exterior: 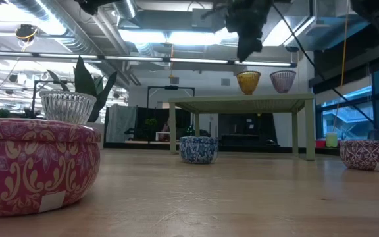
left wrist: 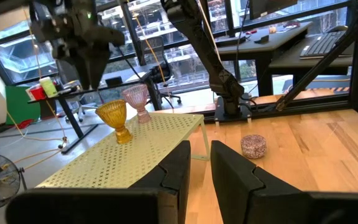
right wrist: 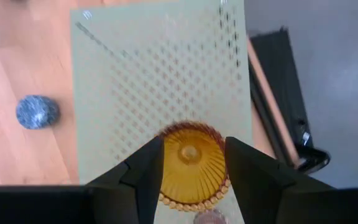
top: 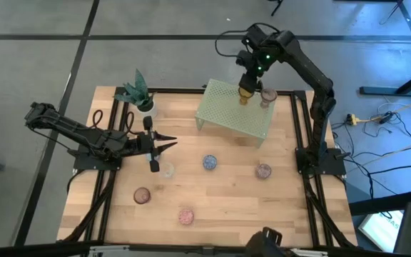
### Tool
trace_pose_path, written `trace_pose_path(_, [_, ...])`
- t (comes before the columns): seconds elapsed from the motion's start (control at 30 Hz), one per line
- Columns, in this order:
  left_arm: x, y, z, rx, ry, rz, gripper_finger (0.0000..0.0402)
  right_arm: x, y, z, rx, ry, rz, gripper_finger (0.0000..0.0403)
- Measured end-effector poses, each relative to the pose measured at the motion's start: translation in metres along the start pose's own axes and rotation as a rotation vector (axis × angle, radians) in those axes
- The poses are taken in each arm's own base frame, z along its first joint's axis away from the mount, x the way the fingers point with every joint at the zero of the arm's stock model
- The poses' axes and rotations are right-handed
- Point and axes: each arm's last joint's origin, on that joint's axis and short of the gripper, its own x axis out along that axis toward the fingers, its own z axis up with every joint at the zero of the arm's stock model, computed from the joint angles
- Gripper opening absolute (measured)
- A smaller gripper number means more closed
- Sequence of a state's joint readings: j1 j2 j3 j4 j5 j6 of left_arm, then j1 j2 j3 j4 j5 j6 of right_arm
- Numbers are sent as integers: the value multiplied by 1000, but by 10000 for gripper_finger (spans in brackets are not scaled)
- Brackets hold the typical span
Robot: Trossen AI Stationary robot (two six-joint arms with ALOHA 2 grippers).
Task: Pick & Place candle stick holders
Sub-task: Put the transparent candle holder on the shelf aligned with the brown candle holder
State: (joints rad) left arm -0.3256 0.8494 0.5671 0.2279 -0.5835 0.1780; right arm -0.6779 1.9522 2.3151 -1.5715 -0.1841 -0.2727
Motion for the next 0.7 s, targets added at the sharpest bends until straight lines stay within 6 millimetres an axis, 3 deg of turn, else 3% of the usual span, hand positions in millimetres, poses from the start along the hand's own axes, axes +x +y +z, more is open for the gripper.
trace_pose_path(0.27, [0, 0, 0, 0, 0, 0, 58, -23, 34, 0, -56, -71, 15, 173])
trace_pose_path(0.7, [0, 0, 0, -29, -1, 0, 58, -62, 128, -20, -321, -169, 187, 173])
